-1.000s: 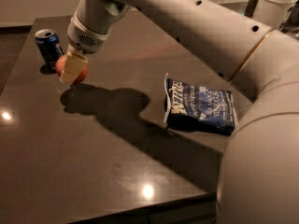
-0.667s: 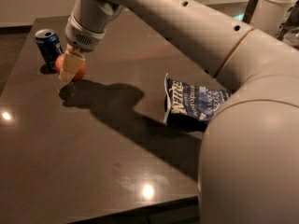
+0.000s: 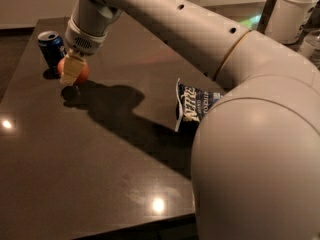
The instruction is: Move apple near pepsi can
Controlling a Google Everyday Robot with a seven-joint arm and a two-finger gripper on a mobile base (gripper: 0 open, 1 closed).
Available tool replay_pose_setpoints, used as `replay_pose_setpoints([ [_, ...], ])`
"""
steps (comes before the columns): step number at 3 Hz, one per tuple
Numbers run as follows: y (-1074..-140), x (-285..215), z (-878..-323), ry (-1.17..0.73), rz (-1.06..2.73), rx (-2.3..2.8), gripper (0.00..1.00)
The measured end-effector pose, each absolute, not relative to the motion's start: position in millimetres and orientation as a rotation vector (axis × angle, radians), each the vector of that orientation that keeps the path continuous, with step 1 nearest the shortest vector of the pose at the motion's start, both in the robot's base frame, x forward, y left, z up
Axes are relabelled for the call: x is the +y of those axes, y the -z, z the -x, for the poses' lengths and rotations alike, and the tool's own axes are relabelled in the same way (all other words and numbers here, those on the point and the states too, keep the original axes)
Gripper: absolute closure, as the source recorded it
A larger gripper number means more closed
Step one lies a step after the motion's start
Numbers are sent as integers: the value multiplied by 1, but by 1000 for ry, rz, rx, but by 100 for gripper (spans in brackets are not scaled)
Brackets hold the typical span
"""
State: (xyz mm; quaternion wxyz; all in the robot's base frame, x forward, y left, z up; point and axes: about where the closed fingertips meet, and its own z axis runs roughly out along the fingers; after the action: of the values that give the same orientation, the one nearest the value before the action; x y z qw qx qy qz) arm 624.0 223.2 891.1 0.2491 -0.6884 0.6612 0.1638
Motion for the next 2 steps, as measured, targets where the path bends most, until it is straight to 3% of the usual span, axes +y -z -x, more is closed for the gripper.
replay_pose_setpoints([
  [1,-881,227,-632,-456,1874,1834,100],
  [2,-873,231,-637,-457,1888,1865,83],
])
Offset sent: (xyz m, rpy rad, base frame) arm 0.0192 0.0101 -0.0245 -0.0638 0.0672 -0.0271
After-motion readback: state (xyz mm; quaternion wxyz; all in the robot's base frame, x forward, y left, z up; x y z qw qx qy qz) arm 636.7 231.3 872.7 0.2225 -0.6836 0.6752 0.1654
